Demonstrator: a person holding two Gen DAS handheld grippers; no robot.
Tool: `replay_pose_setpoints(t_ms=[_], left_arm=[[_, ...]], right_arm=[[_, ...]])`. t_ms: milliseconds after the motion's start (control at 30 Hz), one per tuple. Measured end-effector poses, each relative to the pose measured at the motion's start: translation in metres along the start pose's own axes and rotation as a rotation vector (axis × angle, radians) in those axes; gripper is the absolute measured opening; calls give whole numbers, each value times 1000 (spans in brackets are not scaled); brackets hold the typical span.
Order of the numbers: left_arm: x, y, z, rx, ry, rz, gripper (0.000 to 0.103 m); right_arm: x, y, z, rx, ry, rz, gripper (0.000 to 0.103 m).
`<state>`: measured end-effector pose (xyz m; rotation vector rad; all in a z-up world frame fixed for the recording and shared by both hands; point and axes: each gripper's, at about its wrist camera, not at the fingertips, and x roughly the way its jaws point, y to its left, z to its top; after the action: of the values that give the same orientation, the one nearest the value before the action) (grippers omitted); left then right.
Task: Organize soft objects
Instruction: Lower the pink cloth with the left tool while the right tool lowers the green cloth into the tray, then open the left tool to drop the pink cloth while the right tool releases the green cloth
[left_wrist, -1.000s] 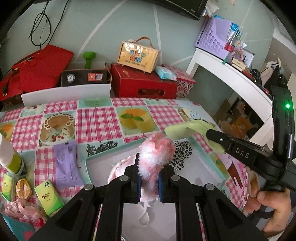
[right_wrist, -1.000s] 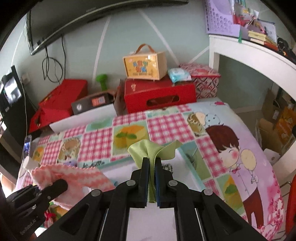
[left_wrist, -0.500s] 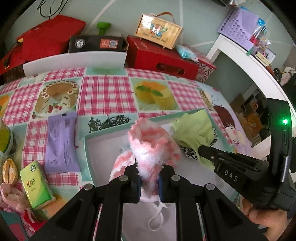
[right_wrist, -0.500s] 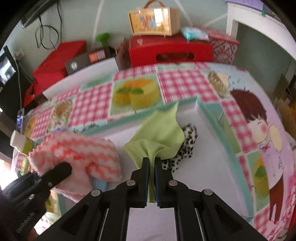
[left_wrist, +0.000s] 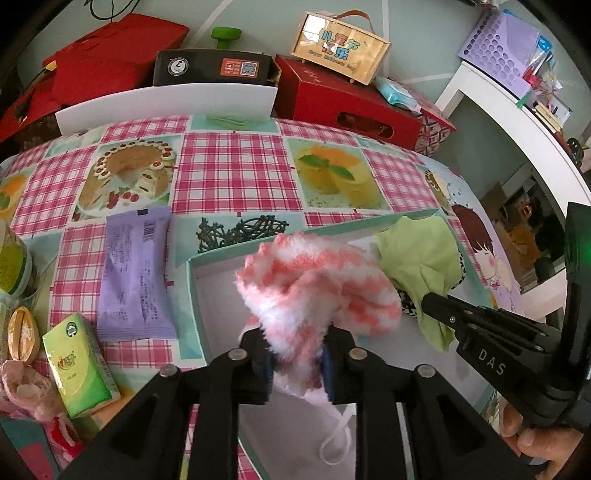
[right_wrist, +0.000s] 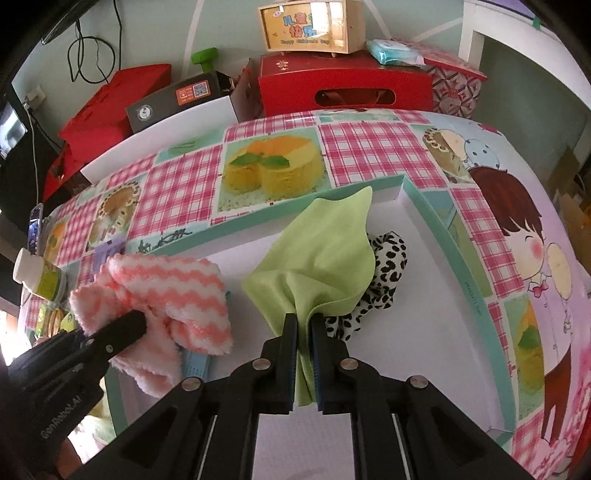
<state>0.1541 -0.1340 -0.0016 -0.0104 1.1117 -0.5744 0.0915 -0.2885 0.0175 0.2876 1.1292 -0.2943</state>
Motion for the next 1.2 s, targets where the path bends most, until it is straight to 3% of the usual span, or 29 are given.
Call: replay_pose_setpoints(t_ms=[133, 300, 467, 600, 700, 767, 933, 1033, 1200], left_arm=[[-5, 4, 1, -12, 2, 5, 35], [-14, 6, 3, -14, -1, 19, 49], [-30, 9, 5, -10, -32, 49, 56], [-43, 15, 7, -26, -60, 58, 63], [-48, 18, 8, -33, -72, 59, 66], [-48, 19, 8, -34, -73, 64, 75], [-50, 23, 8, -37, -91, 84, 80], [-51, 27, 9, -45, -104, 102, 90], [-53, 38, 10, -74, -122, 135, 91]], right_arm=[[-3, 1, 1, -8, 0, -11, 11], [-10, 2, 2, -10, -16, -31, 27], [-21, 5, 4, -17, -43, -41, 29], [-31, 8, 6, -23, -69, -65, 51], [-37, 10, 6, -28, -87, -71, 52], [-37, 11, 7, -32, -89, -83, 57], [-34, 13, 8, -39, -84, -100, 65], [-32, 14, 8, -45, -80, -113, 71], [-30, 14, 9, -41, -81, -130, 82]])
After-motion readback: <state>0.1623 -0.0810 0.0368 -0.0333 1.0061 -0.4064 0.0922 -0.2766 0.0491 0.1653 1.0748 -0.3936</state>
